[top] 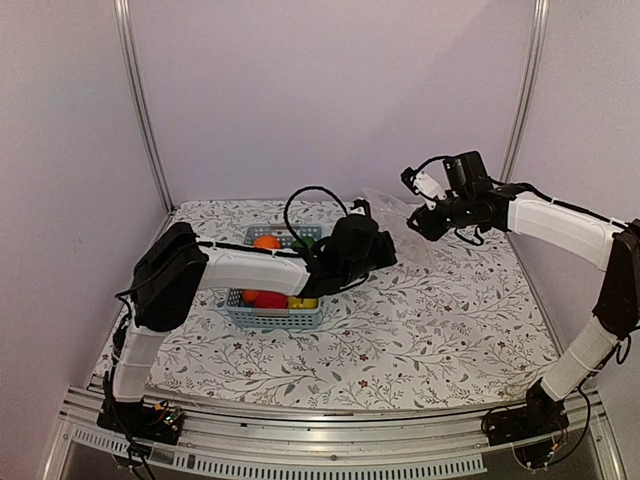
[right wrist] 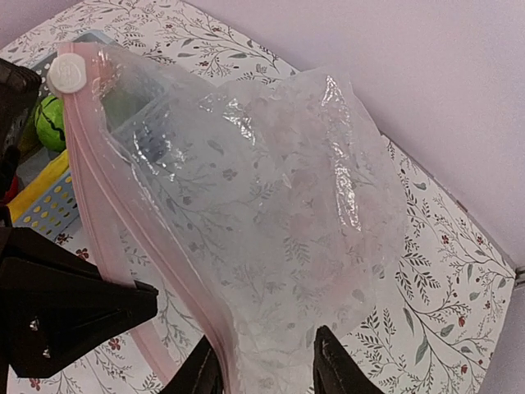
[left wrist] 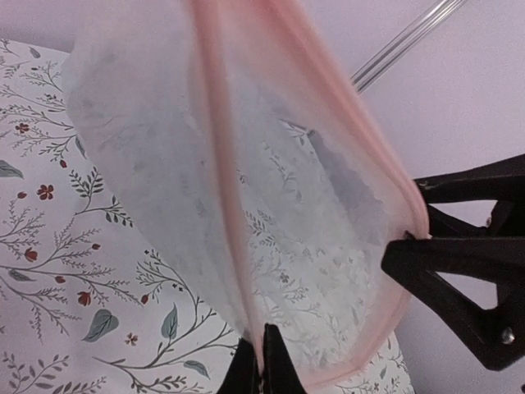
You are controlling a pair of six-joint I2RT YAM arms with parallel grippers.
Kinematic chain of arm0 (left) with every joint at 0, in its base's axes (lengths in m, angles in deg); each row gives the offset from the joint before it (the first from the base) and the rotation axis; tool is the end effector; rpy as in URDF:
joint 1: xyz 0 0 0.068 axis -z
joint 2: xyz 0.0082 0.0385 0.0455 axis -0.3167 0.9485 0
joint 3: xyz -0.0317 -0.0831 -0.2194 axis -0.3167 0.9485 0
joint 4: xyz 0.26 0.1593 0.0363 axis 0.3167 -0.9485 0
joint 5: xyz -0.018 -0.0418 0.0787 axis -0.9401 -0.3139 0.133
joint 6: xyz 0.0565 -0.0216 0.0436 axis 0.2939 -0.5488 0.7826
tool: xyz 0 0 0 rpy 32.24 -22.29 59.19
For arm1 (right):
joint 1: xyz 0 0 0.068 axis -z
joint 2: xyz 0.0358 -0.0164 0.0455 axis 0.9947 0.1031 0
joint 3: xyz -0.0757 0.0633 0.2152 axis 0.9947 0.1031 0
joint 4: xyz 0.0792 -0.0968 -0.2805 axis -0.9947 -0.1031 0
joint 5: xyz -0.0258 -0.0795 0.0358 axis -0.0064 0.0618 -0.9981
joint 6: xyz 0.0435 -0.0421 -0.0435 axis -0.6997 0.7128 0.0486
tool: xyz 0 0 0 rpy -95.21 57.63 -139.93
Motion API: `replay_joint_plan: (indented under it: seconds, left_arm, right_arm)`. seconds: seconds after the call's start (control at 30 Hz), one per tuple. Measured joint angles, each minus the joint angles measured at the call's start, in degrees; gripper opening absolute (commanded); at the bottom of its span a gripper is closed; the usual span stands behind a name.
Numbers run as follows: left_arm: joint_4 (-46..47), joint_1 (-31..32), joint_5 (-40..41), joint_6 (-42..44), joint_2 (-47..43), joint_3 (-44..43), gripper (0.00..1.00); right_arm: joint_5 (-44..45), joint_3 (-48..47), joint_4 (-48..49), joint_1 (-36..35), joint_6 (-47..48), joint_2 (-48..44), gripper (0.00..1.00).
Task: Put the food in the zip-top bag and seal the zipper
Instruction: Open the zipper food storage bag at the corner of the board.
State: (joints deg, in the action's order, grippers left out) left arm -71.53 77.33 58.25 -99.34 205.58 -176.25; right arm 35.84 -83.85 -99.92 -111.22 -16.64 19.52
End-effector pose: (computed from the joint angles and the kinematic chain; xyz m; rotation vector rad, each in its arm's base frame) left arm 0.3124 -0.4750 0.1311 -0.0931 1.9865 -0.9433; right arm 0.3805 0.1984 0.2264 -0.8863 2.0756 0.1392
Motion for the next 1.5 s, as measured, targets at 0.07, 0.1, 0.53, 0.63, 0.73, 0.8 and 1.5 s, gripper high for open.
replay_joint_plan:
  seconds: [0.07,0.1,0.53,0.63,0.73,0.8,1.5]
  left_arm:
    - [1.0,0.0,-0.8,0.1,-1.2,0.9,0.00]
    - [1.8,0.0,-1.2,0.2,-1.9,1.4,0.00]
    - [5.3,0.5,-4.8,1.5,-3.1,2.3,0.00]
    - [3.6,0.7,-4.3,1.3,-3.1,2.0,0.00]
    - [1.6,0.7,-3.6,0.7,-3.1,1.4,0.03]
    - [1.1,0.7,-3.4,0.3,-3.1,1.3,0.06]
    - [-13.2,-0.2,-3.3,22.3,-28.7,17.4,0.93]
  right_arm:
    - [0.4,0.0,0.3,-0.2,0.2,0.0,0.38]
    - [0.6,0.0,0.5,-0.3,0.3,0.1,0.38]
    - [4.6,2.8,3.3,-1.3,3.8,0.1,0.00]
    - [7.2,2.9,4.7,-1.3,3.9,-0.3,0.00]
    - [11.2,2.9,6.1,-1.2,4.3,-1.3,0.00]
    - [13.6,2.9,6.8,-0.9,4.8,-2.0,0.00]
    - [13.4,9.7,11.5,7.4,5.2,-3.0,0.00]
